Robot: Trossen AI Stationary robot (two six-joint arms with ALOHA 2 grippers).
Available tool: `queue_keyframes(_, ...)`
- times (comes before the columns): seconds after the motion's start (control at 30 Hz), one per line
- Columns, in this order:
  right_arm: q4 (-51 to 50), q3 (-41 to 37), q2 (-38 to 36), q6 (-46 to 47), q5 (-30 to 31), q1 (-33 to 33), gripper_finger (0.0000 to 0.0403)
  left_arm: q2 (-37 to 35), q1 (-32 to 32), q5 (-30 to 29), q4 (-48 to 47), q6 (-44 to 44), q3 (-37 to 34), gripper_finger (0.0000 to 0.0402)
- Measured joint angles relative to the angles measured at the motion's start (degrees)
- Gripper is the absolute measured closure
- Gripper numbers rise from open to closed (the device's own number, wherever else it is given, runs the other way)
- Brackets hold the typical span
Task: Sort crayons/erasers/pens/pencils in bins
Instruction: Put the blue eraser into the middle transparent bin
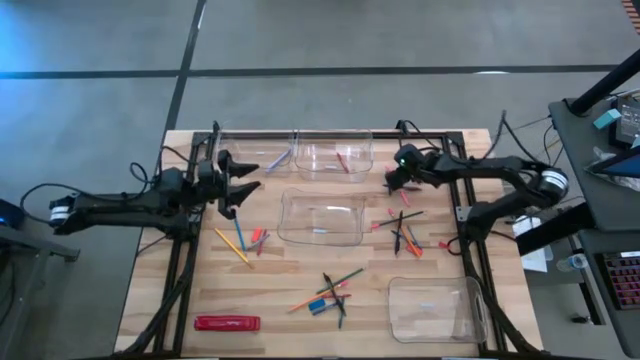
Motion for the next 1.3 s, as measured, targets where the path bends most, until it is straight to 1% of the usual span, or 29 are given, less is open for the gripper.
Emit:
queue_keyframes(0.27, 0.13, 3.22, 5.82, -1.6, 0.0, -1.13, 0.0266, -0.2, 0.0, -0.06, -0.12, 0.32, 0.0, 0.0169)
queue_keyframes(0.67, 0.69, 3.92, 9.73, -1.84, -0.2, -3.0, 0.0266, 0.02, 0.0, -0.61, -0.15, 0.66, 0.0, 0.0169)
queue_keyframes(0.83, 0.56, 3.89, 10.29, -2.27, 0.0, -3.25, 0.0268, 0.04, 0.01, -0.66, -0.15, 0.65, 0.0, 0.0169)
queue_keyframes(0.97, 0.36, 3.87, 10.35, -2.39, -0.12, -3.33, 0.0291, 0.42, 0.0, -0.66, -0.08, 0.66, 0.0, 0.0169)
queue_keyframes(1.17, 0.06, 3.81, 10.4, -2.42, 0.09, -3.33, 0.0352, 1.0, 0.02, -1.03, 0.1, 0.65, 0.02, 0.0169)
queue_keyframes(1.3, -0.02, 3.78, 10.33, -2.48, -0.29, -3.33, 0.0383, 1.21, 0.04, -1.09, 0.76, 0.66, 0.04, 0.0169)
